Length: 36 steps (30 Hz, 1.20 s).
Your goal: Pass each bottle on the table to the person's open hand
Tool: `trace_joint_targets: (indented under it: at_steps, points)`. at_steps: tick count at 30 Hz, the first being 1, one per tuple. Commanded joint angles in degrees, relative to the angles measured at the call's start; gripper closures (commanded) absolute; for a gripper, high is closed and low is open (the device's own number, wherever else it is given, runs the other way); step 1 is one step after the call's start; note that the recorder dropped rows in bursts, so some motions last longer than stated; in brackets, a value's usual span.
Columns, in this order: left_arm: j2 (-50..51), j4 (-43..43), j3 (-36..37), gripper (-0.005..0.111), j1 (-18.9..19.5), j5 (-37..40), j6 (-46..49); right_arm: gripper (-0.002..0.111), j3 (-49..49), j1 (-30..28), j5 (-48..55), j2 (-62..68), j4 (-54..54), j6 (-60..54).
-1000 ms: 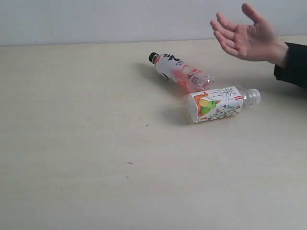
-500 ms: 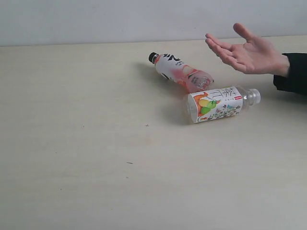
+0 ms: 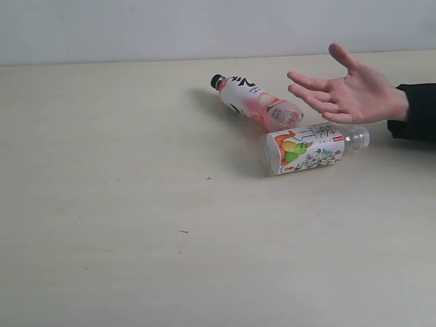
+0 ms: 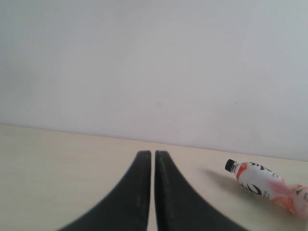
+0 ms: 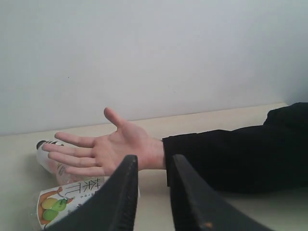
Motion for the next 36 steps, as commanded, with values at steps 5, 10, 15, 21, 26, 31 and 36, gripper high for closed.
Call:
trace_joint_targets:
  at_steps: [5,10,15,21,26,31,36]
  points:
    - [-0.38,0.14,0.03,0.101,0.02,-0.26,0.02,0.083,0.08,0.09,-0.30,-0.23,-0.02,-0.13]
    - [-0.38,0.14,0.03,0.101,0.02,-0.26,0.02,0.083,0.08,0.09,-0.30,-0.23,-0.02,-0.13]
    - [-0.38,0.14,0.03,0.101,0.02,-0.26,0.02,0.083,0.08,0.09,-0.30,-0.23,-0.02,-0.03]
    - [-0.38,-0.25,0.03,0.101,0.02,-2.60,0.86,0.083,0.08,0.09,-0.30,-0.23,-0.02,-0.13]
    - [-0.38,-1.21,0.03,0.101,0.02,-8.88,-21.51,0.083,0.08,0.09,-0.30,-0.23,-0.02,-0.01]
    - [-0.38,-1.21,0.03,0.101,0.02,-14.74,-27.55,0.083,0.08,0.09,-0.30,-0.23,-0.02,-0.13]
    - [-0.38,-1.82,0.03,0.101,0.02,-26.52,-27.49,0.083,0.08,0.09,-0.30,-0.23,-0.02,-0.13]
